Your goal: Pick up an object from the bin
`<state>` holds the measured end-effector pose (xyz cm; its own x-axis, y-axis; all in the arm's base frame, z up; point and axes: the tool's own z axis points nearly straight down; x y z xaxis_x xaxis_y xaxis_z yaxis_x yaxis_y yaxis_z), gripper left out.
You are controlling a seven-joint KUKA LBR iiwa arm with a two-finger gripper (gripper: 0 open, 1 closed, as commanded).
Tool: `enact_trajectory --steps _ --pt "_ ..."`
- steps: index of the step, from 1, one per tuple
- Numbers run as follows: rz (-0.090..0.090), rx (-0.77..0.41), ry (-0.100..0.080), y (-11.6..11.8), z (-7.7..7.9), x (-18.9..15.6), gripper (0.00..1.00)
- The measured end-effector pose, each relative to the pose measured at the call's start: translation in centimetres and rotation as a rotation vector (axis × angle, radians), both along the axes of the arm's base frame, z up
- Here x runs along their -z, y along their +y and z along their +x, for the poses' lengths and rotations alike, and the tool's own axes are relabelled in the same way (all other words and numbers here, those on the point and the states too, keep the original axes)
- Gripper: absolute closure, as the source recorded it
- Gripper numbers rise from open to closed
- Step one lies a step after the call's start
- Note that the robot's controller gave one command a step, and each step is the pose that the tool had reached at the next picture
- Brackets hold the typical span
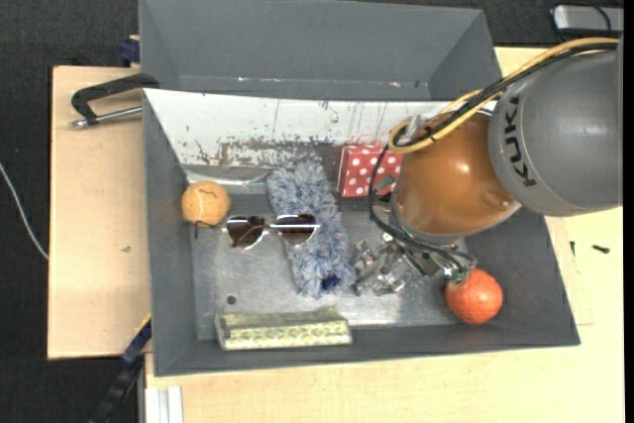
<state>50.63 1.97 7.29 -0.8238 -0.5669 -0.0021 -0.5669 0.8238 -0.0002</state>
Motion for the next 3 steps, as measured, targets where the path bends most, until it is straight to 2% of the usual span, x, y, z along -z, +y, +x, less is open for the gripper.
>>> enact_trajectory --steps 1,2,3 --pt "-0.007 -0.075 0.000 4.6 1.9 -0.1 1.00" --pt "0.007 -0.179 -0.008 3.4 1.7 -0.1 1.00" --pt "-0.004 -0.171 0.004 2.0 3.7 -0.1 1.00"
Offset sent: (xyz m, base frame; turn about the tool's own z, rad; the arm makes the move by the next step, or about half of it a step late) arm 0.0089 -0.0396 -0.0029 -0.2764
